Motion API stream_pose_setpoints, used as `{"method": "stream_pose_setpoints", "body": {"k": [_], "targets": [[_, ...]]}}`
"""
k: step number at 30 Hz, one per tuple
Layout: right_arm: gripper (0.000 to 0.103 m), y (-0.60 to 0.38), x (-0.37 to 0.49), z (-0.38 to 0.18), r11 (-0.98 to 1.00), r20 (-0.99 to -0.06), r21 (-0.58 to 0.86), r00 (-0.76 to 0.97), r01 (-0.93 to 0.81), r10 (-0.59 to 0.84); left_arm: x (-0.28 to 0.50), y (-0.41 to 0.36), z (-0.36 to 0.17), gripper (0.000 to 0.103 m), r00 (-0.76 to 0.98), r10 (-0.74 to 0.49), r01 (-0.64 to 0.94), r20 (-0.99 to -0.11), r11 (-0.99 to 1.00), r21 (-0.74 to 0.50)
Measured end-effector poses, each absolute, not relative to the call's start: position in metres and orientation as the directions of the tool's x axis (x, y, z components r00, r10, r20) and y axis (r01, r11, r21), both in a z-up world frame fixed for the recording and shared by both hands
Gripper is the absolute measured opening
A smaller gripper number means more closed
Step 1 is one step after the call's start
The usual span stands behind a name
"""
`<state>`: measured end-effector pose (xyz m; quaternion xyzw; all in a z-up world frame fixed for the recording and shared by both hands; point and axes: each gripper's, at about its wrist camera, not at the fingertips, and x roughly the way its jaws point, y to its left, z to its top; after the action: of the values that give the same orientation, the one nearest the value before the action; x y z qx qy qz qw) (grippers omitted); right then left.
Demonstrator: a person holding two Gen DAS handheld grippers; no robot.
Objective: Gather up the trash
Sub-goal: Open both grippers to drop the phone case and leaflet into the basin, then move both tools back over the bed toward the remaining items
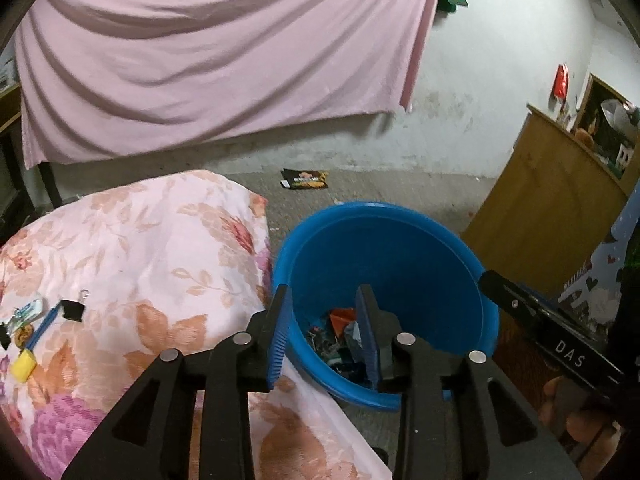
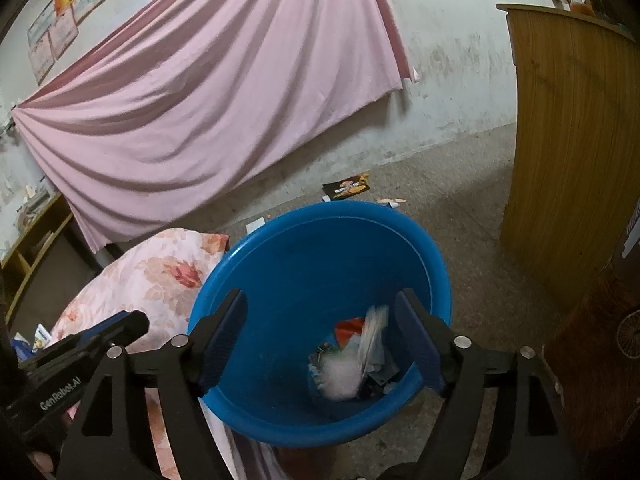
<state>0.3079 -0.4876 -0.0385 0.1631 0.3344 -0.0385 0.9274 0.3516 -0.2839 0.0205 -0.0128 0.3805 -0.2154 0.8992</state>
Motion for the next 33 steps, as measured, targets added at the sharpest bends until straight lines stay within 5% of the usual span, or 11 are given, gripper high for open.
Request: {"method": "stream_pose_setpoints", "body": {"k": [4, 9, 17, 33], "targets": [[0.077, -0.485, 0.308, -0.036, 0.944, -0.619, 0.281, 0.784, 0.173, 0.041, 0.348, -0.269, 0.033, 0.031, 0.658, -0.383, 0.353, -0.648, 0.917, -0.184], [0.082, -0.476, 0.304, -0.023, 0.946, -0.558, 0.290, 0.829, 0.146, 0.043, 0.339, -0.244, 0.053, 0.048, 0.732, -0.360, 0.316, -0.579, 0.931, -0.180], [0.103, -0.453, 0.290, 0.011, 0.958, -0.366, 0.281, 0.929, 0.059, 0.051, 0.311, -0.190, 0.085, 0.099, 0.875, -0.290, 0.239, -0.387, 0.955, -0.173], [0.103, -0.363, 0.259, 0.057, 0.971, 0.038, 0.175, 0.987, -0.162, 0.157, 0.256, -0.077, 0.111, 0.100, 0.983, -0.084, 0.061, -0.162, 0.988, -0.144]]}}
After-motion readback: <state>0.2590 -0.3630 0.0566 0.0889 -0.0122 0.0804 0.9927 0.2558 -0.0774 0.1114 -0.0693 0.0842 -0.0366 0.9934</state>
